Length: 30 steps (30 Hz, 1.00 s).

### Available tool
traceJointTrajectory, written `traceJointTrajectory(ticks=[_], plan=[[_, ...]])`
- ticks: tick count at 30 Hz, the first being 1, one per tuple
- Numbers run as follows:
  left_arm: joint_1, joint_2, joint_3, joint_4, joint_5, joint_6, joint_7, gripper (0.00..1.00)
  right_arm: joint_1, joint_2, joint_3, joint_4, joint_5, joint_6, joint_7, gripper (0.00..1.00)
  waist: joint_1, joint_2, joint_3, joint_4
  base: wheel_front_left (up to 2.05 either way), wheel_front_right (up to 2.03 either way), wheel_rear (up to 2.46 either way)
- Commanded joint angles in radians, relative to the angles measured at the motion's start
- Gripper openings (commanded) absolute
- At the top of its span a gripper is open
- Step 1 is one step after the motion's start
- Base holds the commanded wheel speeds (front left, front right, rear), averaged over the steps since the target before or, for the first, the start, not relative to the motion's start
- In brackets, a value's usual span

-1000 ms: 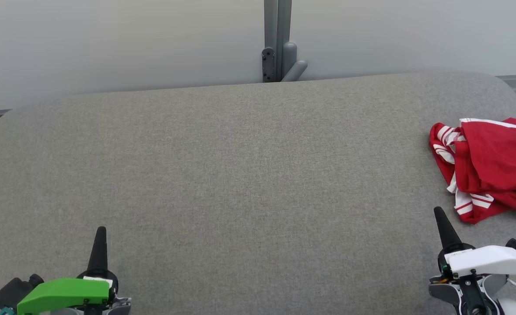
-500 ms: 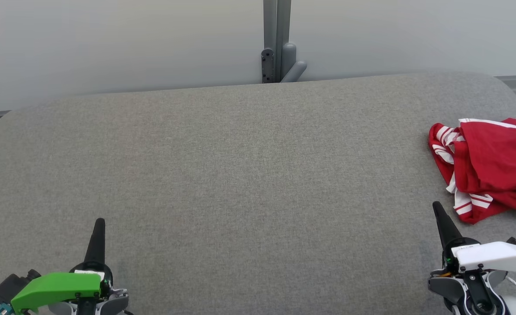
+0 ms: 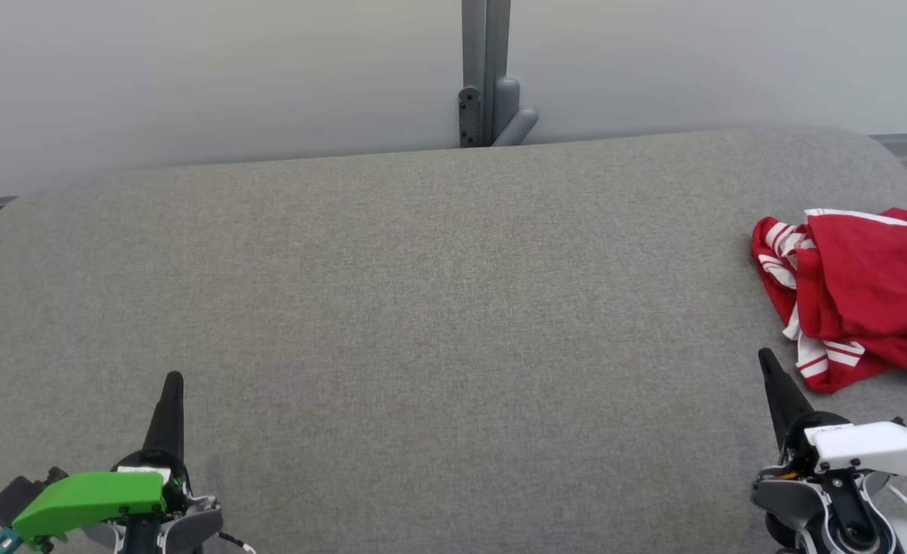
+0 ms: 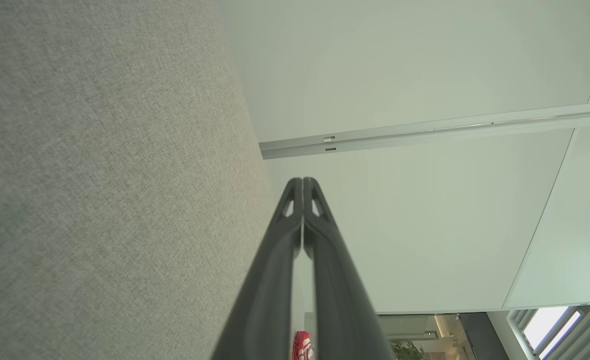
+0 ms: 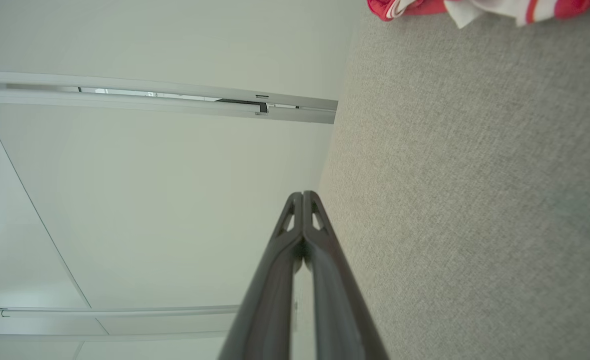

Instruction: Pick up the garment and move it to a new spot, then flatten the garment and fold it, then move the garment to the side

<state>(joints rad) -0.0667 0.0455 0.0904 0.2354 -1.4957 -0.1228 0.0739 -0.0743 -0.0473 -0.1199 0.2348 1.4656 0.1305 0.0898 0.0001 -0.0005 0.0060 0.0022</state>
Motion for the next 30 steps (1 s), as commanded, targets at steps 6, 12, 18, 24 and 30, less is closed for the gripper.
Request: traceJointTrajectory(ticks=[6,12,18,24,30], plan=[[-0.025,0.007,0.007,-0.005,-0.049,-0.007,0.014,0.00,-0.017,-0.005,-0.005,-0.008,0.060,0.000,0.015,0.00,-0.0001,0.0004,-0.001,-0.001,0.00,0.00,0.00],[-0.030,0.008,0.010,-0.005,-0.089,-0.010,0.024,0.00,-0.018,-0.005,-0.006,-0.009,0.109,0.000,0.027,0.00,-0.0001,0.0004,-0.002,-0.001,0.00,0.00,0.00],[-0.038,0.008,0.013,-0.006,-0.125,-0.011,0.034,0.00,-0.021,-0.005,-0.007,-0.009,0.154,0.000,0.037,0.00,-0.0001,0.0005,-0.003,-0.002,0.00,0.00,0.00],[-0.035,0.008,0.013,-0.006,-0.120,-0.011,0.035,0.00,-0.021,-0.005,-0.007,-0.009,0.151,0.000,0.037,0.00,-0.0001,0.0005,-0.003,-0.002,0.00,0.00,0.00],[-0.035,0.008,0.012,-0.006,-0.120,-0.011,0.035,0.00,-0.021,-0.005,-0.007,-0.009,0.151,0.000,0.037,0.00,-0.0001,0.0005,-0.003,-0.002,0.00,0.00,0.00]])
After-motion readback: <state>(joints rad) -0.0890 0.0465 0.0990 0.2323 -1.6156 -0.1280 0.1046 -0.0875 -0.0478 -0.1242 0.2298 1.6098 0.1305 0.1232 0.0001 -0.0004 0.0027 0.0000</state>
